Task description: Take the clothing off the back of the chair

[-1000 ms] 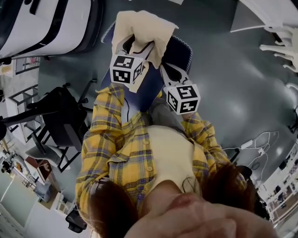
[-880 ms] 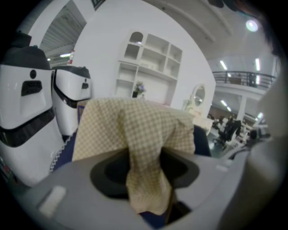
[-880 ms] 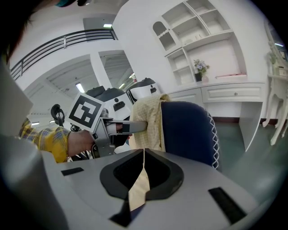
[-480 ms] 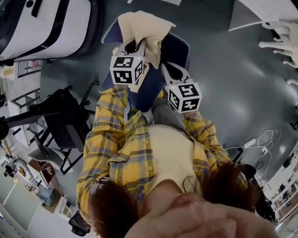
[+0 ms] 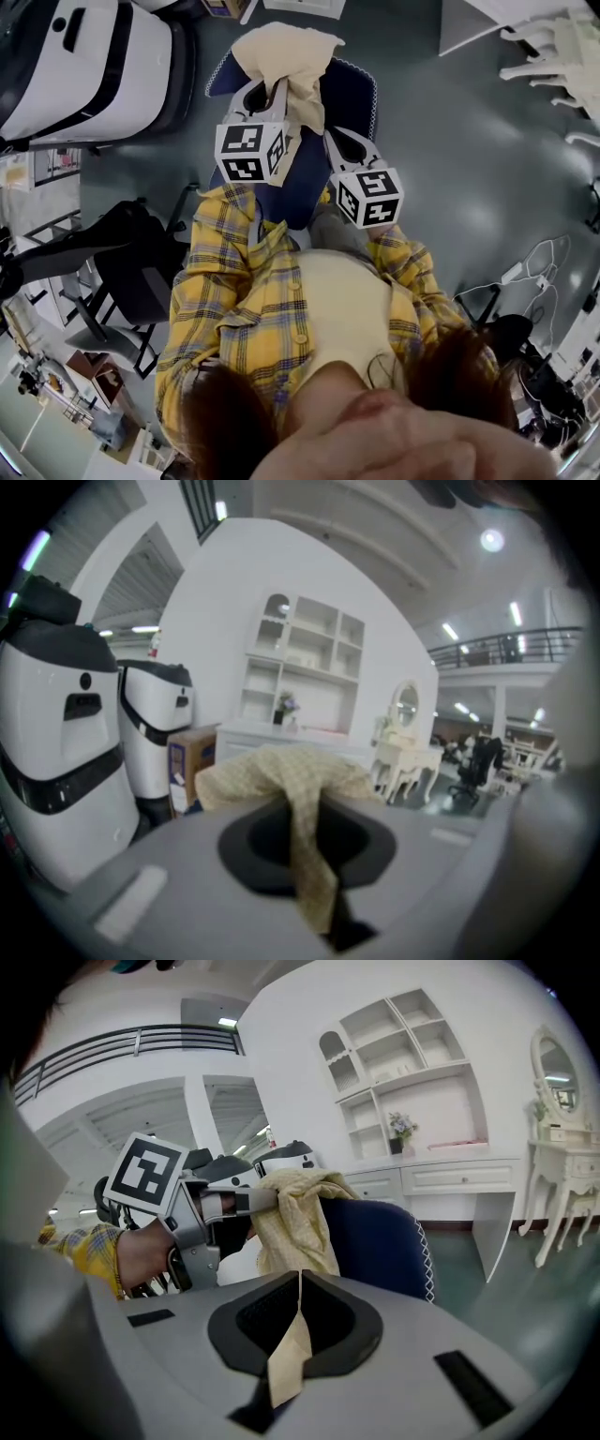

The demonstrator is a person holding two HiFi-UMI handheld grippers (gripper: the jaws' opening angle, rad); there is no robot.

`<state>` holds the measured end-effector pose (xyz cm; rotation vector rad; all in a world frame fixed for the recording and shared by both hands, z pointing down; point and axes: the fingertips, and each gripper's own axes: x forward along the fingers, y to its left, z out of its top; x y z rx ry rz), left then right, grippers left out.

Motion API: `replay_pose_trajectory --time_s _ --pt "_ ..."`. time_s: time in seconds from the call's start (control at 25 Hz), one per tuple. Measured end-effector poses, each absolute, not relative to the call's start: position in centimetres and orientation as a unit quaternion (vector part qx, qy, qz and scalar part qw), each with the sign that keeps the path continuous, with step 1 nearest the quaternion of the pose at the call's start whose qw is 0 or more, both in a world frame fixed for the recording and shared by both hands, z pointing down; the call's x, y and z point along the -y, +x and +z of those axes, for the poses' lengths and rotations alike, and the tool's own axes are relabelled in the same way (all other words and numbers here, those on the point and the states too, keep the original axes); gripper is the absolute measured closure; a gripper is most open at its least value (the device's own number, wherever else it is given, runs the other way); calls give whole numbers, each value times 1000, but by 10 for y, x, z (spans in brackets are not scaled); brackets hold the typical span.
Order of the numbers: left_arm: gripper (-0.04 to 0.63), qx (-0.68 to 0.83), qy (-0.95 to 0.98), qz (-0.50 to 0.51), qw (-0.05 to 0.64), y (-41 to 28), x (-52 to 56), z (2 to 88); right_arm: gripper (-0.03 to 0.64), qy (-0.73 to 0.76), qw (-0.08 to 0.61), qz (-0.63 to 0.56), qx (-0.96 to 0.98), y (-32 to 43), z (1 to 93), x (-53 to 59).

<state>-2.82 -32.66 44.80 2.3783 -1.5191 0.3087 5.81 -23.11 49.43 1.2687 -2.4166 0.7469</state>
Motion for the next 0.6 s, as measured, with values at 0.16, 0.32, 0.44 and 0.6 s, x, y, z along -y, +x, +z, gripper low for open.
replay_pose_trajectory --time_s 0.16,0.32,0.44,0.6 --pt "565 519 839 95 138 -41 308 430 601 460 154 250 838 47 485 220" --pt "565 513 845 80 124 -58 288 411 603 476 152 238 833 36 474 206" --pt "565 509 850 71 118 -69 272 397 603 489 154 229 828 32 467 195" --pt "565 505 854 66 106 -86 249 388 603 502 150 220 823 23 459 181"
